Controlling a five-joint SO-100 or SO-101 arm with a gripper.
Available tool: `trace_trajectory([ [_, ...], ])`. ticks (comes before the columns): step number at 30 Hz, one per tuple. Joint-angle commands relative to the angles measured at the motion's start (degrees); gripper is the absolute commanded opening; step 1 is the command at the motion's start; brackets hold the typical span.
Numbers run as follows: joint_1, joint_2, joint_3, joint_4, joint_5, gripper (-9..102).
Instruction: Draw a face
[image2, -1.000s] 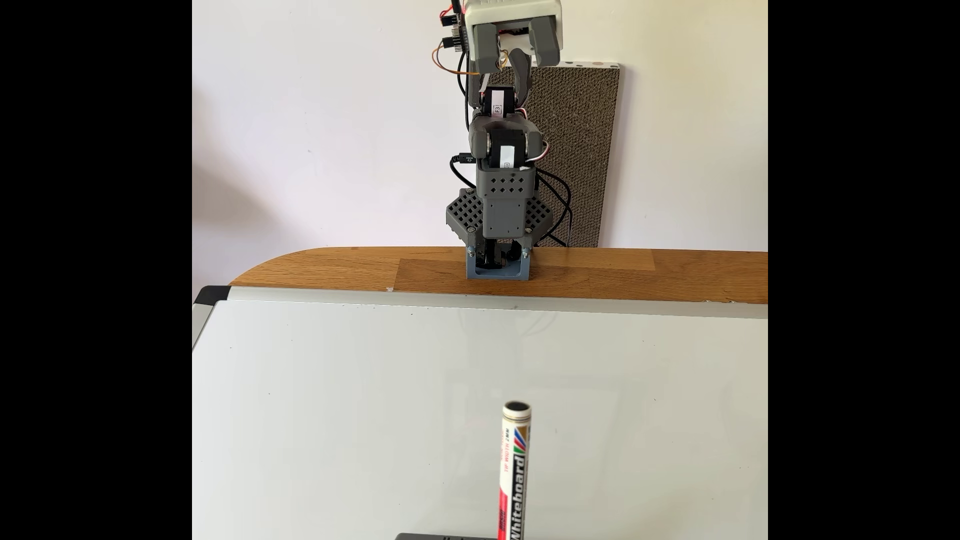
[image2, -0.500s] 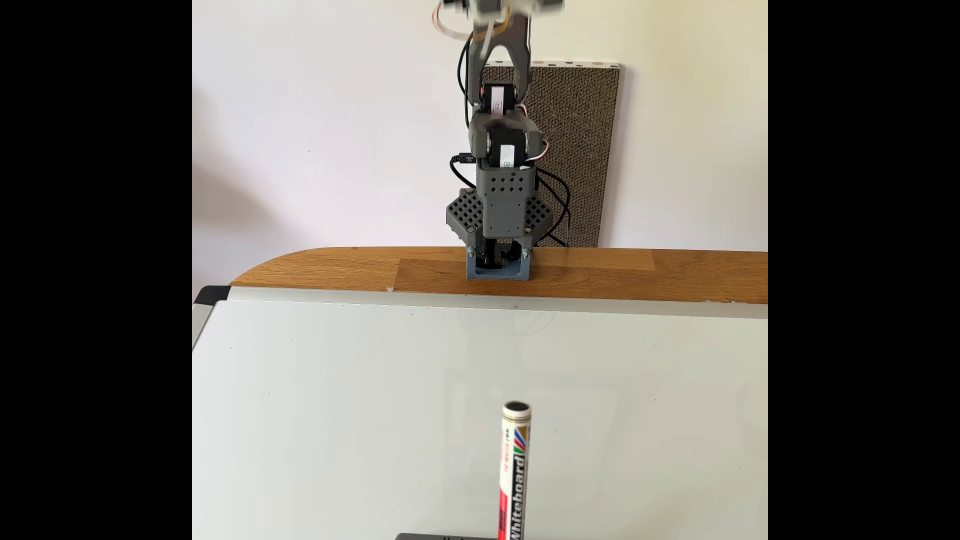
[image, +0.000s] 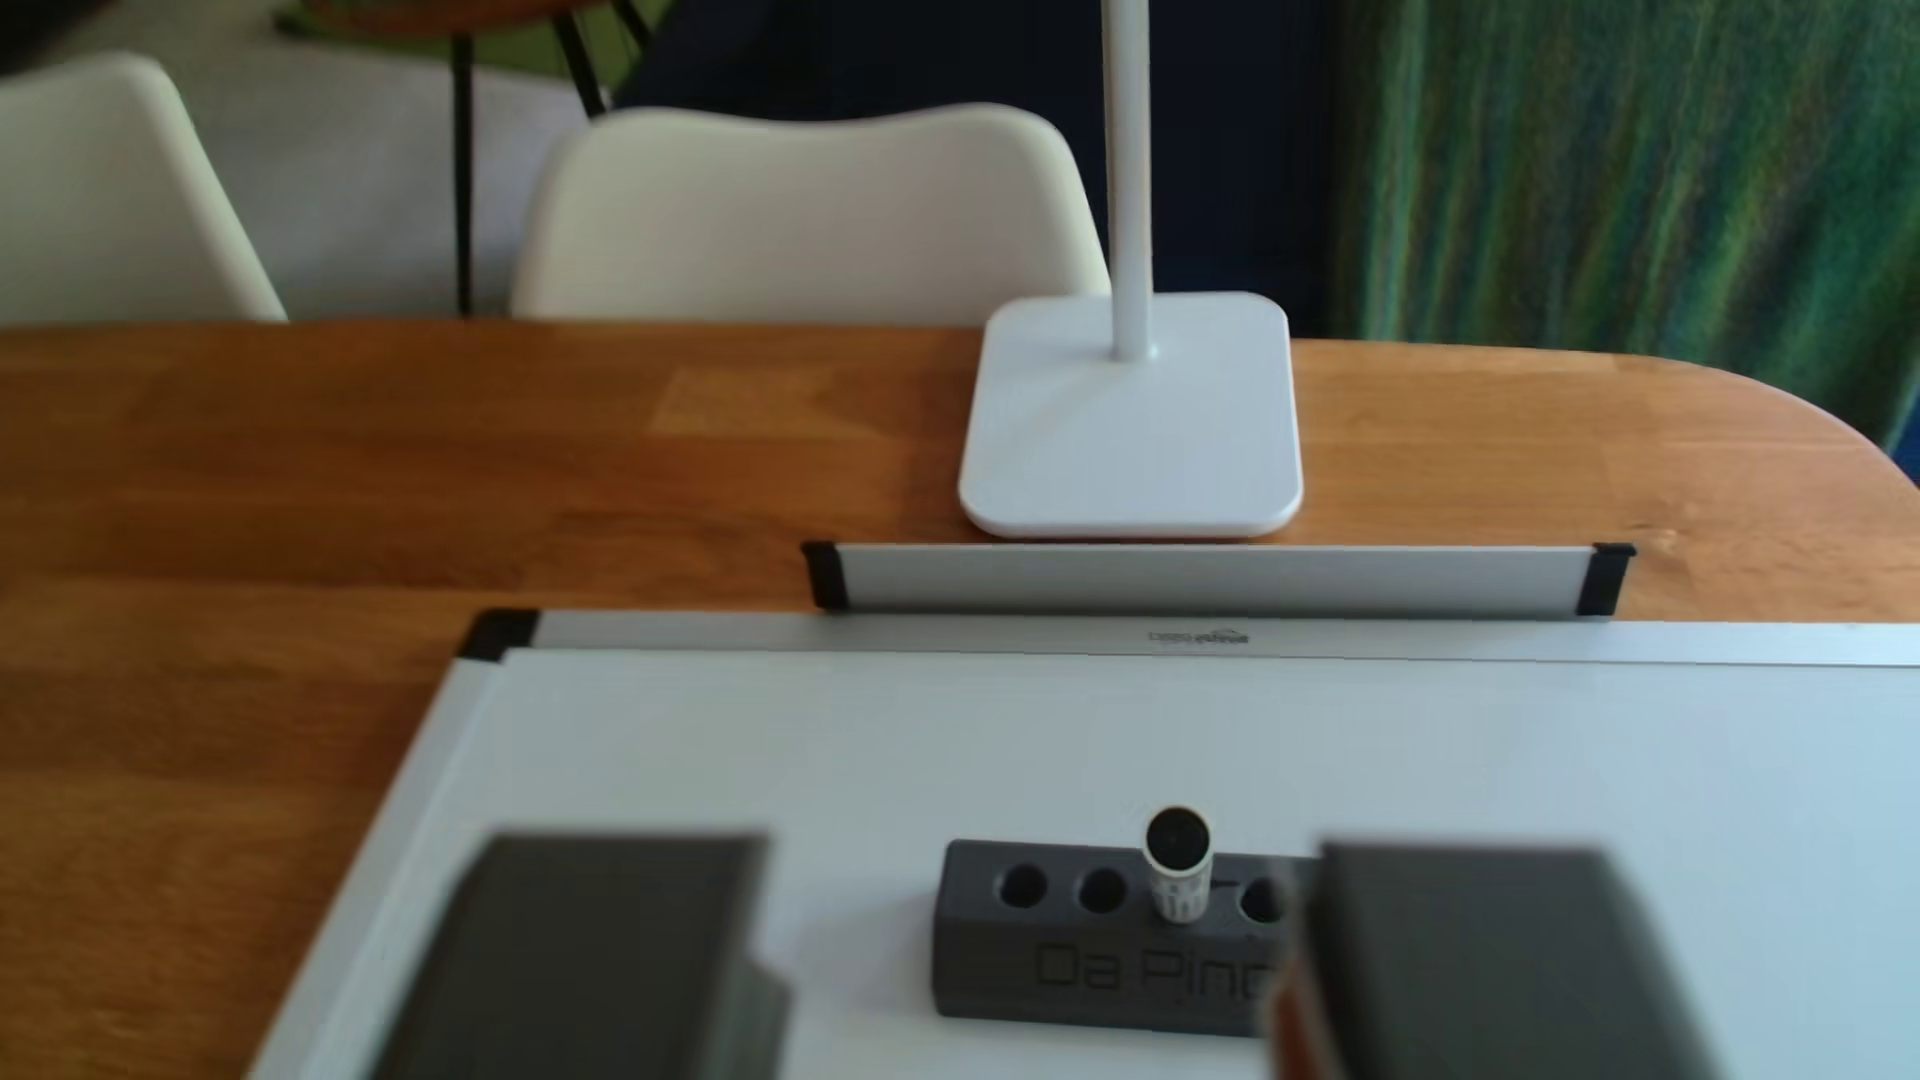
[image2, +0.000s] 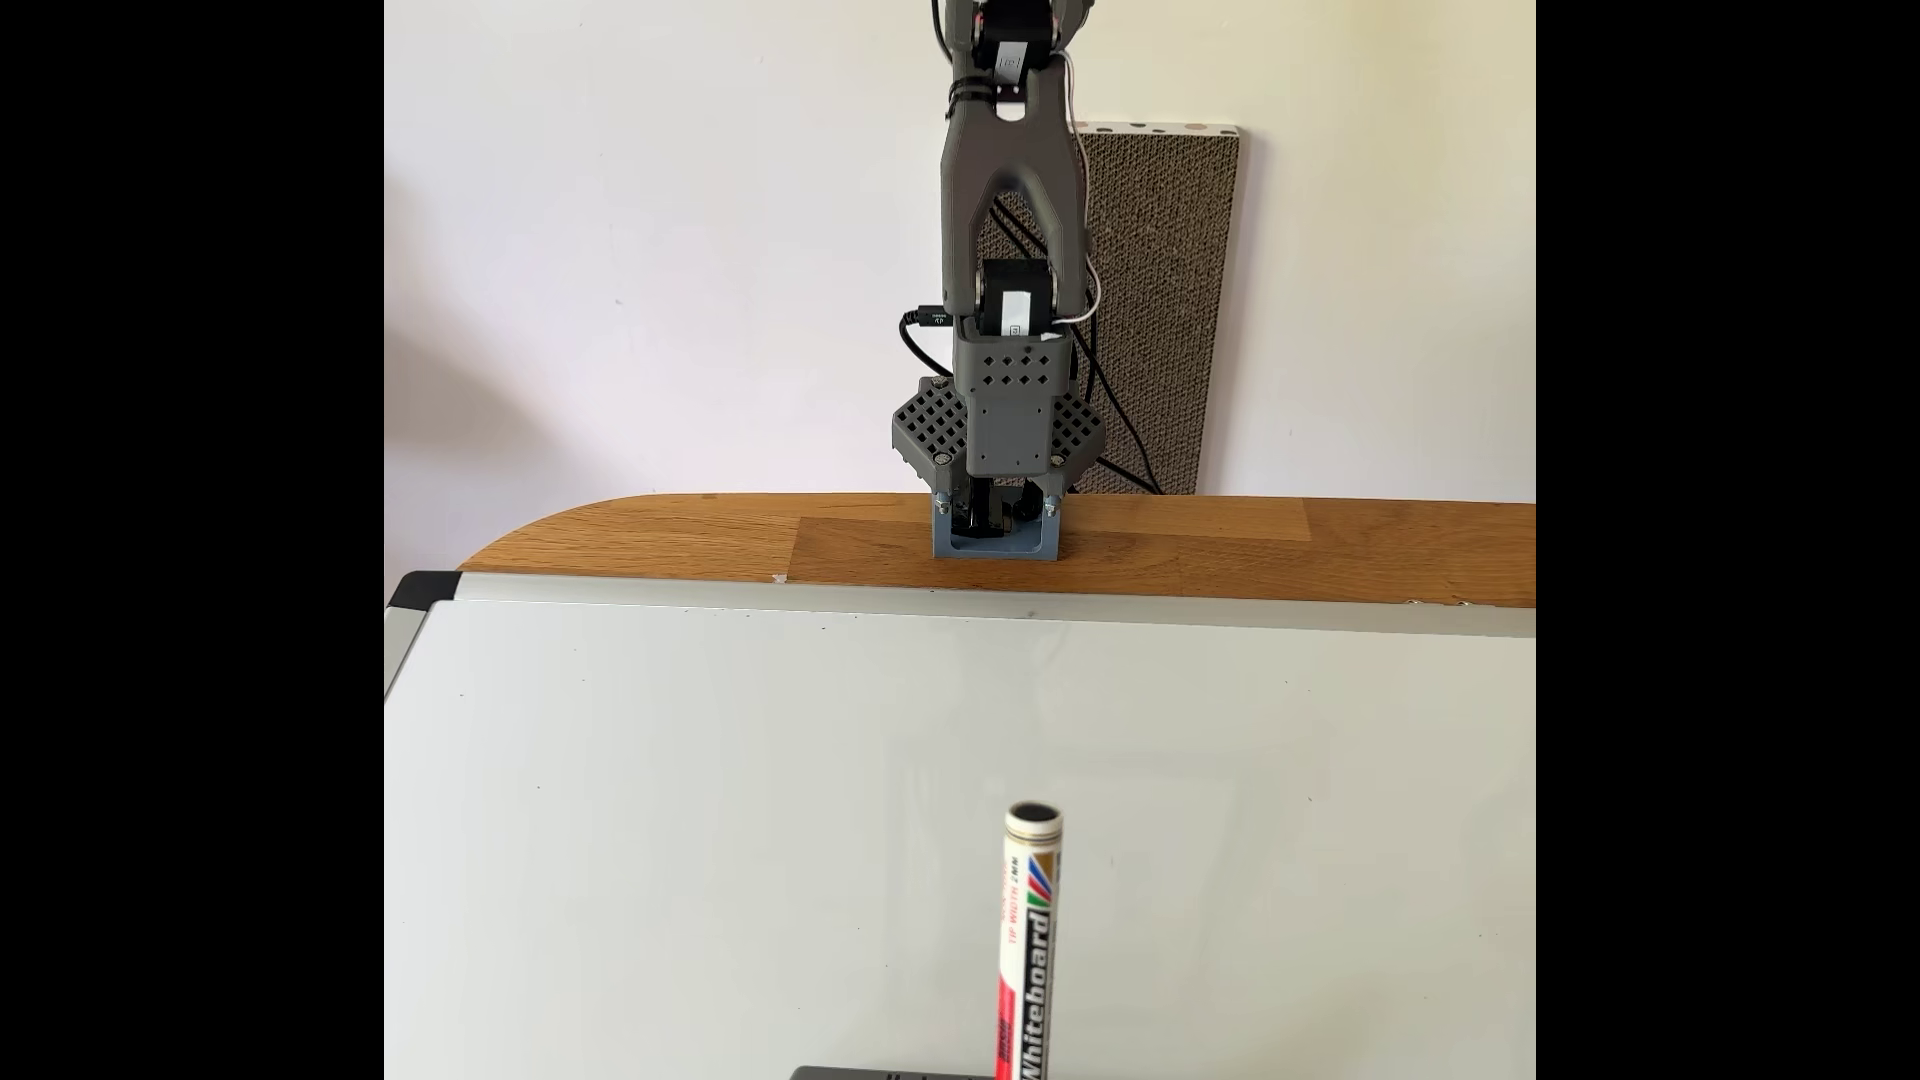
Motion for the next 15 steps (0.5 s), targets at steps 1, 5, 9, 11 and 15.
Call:
trace_trajectory([
  [1,-0.35,-7.29,-4.92,-5.1,-2.55,99],
  [5,-0.79,-14.68,-5.01,-10.37,-5.54,99],
  [9,-0.97,-20.65,-5.01,-14.5,-7.56,99],
  [11,-0.97,-23.47,-5.01,-17.05,-7.65,99],
  [15,-0.44,-27.86,-5.01,-19.95,-8.26,99],
])
